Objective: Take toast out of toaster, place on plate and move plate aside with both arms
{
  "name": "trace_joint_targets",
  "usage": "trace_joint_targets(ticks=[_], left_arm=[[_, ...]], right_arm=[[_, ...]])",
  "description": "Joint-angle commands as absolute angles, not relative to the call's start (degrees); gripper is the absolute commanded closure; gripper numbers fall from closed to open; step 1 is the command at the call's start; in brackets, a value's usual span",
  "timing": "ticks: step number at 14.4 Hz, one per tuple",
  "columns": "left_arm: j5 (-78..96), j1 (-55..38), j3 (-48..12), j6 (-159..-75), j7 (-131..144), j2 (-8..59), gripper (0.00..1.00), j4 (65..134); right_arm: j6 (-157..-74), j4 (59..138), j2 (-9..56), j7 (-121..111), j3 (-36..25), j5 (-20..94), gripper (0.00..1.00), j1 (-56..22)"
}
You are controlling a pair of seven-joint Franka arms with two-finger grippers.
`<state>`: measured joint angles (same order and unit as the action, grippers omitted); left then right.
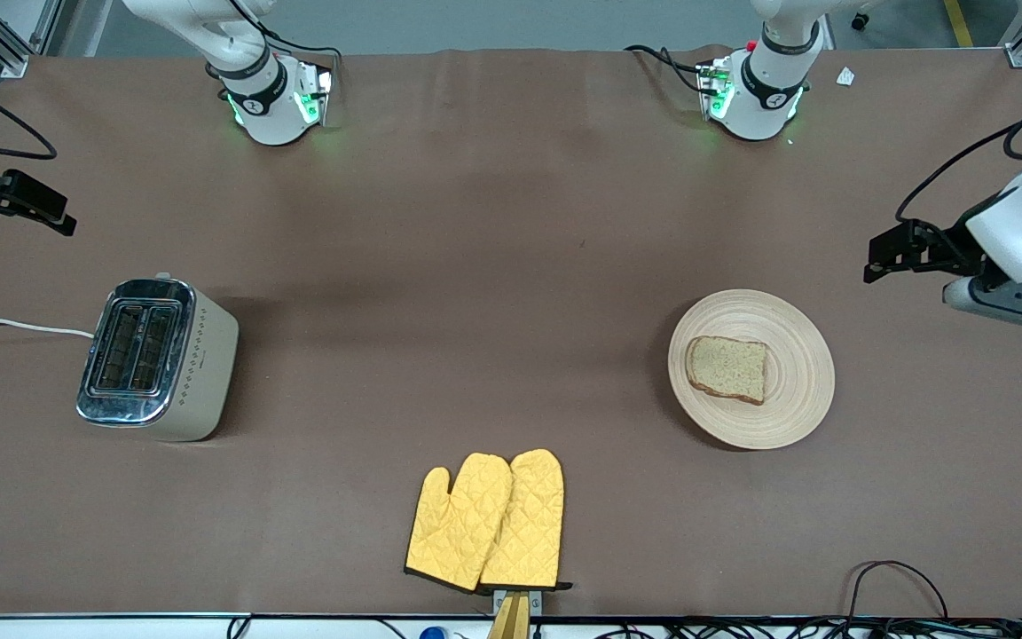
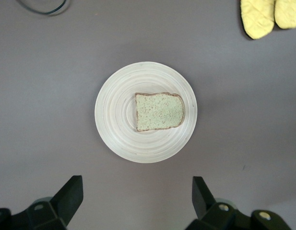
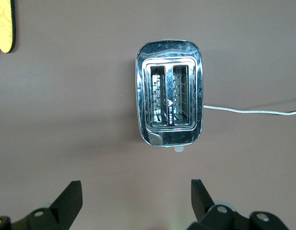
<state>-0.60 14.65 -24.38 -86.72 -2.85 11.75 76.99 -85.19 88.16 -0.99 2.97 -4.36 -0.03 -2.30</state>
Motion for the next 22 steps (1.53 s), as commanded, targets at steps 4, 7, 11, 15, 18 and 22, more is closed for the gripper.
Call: trace_joint_targets(ticks=[4, 7, 11, 15, 18, 22], left_arm=[[-1.4, 10.1, -18.5, -85.4, 0.3, 6.2, 0.00, 78.5], [-1.6, 1.6, -10.1, -83.8, 1.4, 3.5, 0.00, 79.9], [-1.8, -4.5, -5.7, -83.6, 5.4, 1.6, 0.00, 81.7], [-1.8, -4.3, -5.5, -86.6, 3.6, 0.0, 0.00, 85.2], [-1.7, -4.0, -5.7, -86.7, 3.7, 0.8, 0.00, 85.2], [-1.6, -3.9, -5.7, -86.7, 4.7, 1.6, 0.00, 84.1]], right_arm=[[-84.5, 87.4, -0.8, 3.5, -3.8, 0.1, 0.00, -1.4], [-84.5, 87.5, -0.8, 3.3, -3.8, 0.1, 0.00, -1.3], [-84.4, 87.5, -0.7, 3.3, -3.8, 0.1, 0.00, -1.3], [-84.4, 87.5, -0.8, 3.4, -3.7, 0.1, 0.00, -1.3], [-84.4, 87.4, -0.8, 3.5, -3.8, 0.1, 0.00, -1.4], [-84.6, 87.4, -0.7, 3.7, -3.7, 0.2, 0.00, -1.3]])
